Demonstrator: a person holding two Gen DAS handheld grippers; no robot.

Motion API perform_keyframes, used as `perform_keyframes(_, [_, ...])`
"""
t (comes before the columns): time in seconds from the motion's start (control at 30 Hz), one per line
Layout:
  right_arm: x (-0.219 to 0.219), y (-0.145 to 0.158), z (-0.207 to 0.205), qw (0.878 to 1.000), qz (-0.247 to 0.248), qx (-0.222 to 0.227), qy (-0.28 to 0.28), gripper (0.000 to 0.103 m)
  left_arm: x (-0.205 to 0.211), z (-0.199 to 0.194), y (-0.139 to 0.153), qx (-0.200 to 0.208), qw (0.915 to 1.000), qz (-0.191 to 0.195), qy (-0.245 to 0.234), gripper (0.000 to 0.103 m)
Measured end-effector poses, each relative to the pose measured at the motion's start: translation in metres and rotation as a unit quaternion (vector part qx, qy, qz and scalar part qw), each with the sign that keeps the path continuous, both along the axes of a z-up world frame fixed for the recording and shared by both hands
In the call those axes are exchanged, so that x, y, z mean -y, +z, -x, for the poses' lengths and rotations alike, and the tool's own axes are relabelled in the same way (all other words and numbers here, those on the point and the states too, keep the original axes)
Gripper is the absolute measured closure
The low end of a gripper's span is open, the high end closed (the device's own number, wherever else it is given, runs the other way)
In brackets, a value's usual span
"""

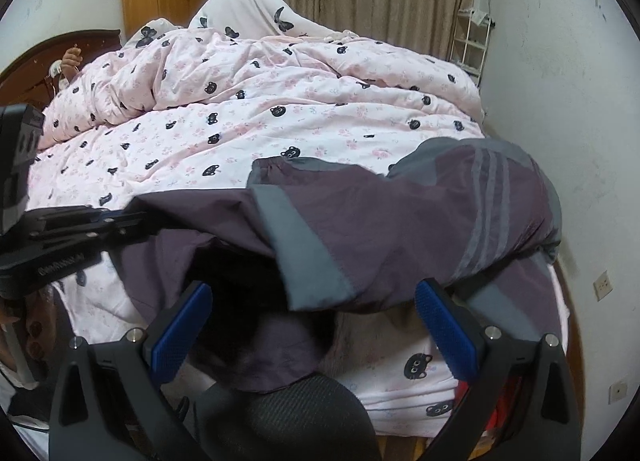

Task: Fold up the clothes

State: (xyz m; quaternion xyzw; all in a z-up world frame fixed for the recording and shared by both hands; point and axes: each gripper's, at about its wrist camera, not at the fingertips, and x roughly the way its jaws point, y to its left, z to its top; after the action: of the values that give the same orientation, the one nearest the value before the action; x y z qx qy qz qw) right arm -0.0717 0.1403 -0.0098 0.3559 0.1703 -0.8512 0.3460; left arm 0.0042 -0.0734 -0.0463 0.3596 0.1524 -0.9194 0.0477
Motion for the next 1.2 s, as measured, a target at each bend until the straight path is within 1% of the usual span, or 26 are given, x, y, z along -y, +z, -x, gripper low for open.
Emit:
perform_keyframes(0.13, [0.006,-0.001,-0.001,1.000,-0.003,-0.001,-0.001,0.000,0.014,-0.005,0.001,0.001,0.9998,-0.001,0.018,0.099])
perform_keyframes(0.33, [0.020,0.000,-0.009,1.000,-0.001,0.000,0.017,0.000,0.043,-0.018,0.000,0.005,0.9986,0.003,0.052,0.099])
perform_keyframes(0.6, [0.040,0.002,-0.019,0.999,0.003,-0.003,0.041,0.000,0.088,-0.018,0.013,0.008,0.9951,0.028,0.094,0.099])
perform_keyframes(0.8, [0.047,0.002,-0.019,0.999,0.004,-0.004,0.048,0.000,0.104,-0.008,0.020,0.008,0.9926,0.053,0.109,0.099])
perform_keyframes(0.9, [0.048,0.002,-0.017,0.999,0.002,-0.004,0.050,0.000,0.109,-0.002,0.021,0.012,0.9915,0.061,0.115,0.101])
perform_keyframes(0.97, [0.049,0.002,-0.016,0.999,0.001,-0.003,0.050,0.000,0.112,0.000,0.021,0.016,0.9911,0.063,0.117,0.102])
perform_keyframes(1.07, [0.049,0.002,-0.015,0.999,0.002,-0.002,0.050,0.000,0.107,-0.004,0.016,0.021,0.9932,0.048,0.104,0.102])
perform_keyframes(1.1, [0.050,0.002,-0.014,0.999,0.002,-0.002,0.050,0.000,0.105,-0.006,0.015,0.022,0.9939,0.043,0.099,0.101])
perform_keyframes(1.17, [0.050,0.000,-0.013,0.999,0.000,-0.001,0.050,0.000,0.101,-0.010,0.011,0.024,0.9952,0.032,0.090,0.095])
perform_keyframes(1.2, [0.051,-0.001,-0.013,0.999,-0.002,0.000,0.050,0.000,0.099,-0.014,0.010,0.023,0.9954,0.025,0.090,0.084])
